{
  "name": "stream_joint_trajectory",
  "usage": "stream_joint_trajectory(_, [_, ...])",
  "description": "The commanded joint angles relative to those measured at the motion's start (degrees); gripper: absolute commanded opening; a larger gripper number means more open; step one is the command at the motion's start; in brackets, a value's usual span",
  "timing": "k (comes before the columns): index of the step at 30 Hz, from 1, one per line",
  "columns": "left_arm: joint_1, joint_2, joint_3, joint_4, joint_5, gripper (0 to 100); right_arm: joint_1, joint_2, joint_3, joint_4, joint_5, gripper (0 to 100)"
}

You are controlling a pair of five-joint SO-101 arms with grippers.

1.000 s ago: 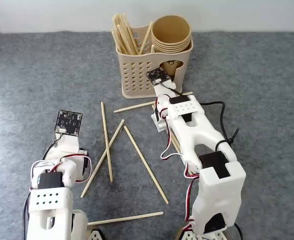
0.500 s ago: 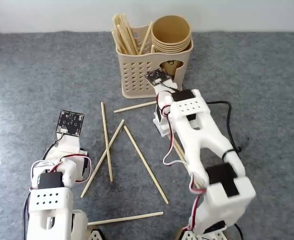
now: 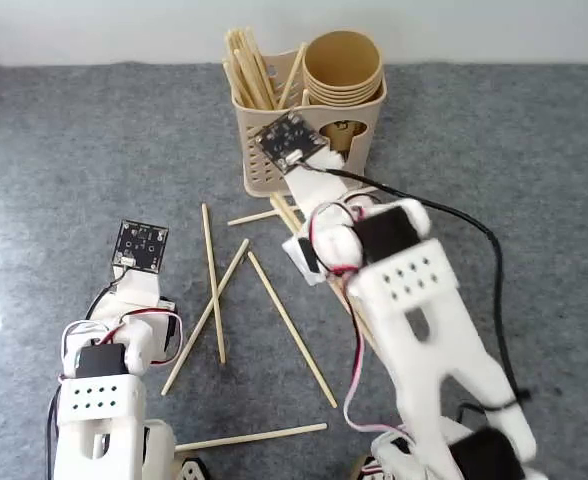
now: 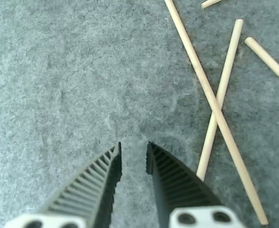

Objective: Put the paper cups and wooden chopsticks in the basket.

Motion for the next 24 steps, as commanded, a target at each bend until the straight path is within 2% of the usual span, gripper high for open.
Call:
stream_joint_trajectory(1, [-0.35,-1.05,-0.31,-1.05,-0.44,9,-0.22,-7.08,-0.79,-4.35,-0.26,0.9])
stream_joint_trajectory(5, [-0.35,-1.05,-0.31,-1.05,-0.53,9,-0.22,-10.59,-0.97,-8.84,-5.54,0.8])
stream_joint_trajectory(9, [-0.35,-1.05,-0.31,-1.05,-0.53,9,-0.22,-12.0,-1.05,-18.68,-7.03,0.8])
stream_joint_trajectory(18, [-0.35,-1.05,-0.31,-1.05,-0.53,9,-0.22,-11.65,-0.35,-45.23,-7.12,0.8])
stream_joint_trajectory(24, [-0.26,-1.05,-0.31,-1.05,-0.53,9,-0.22,-6.73,3.6,-69.93,-6.86,0.8])
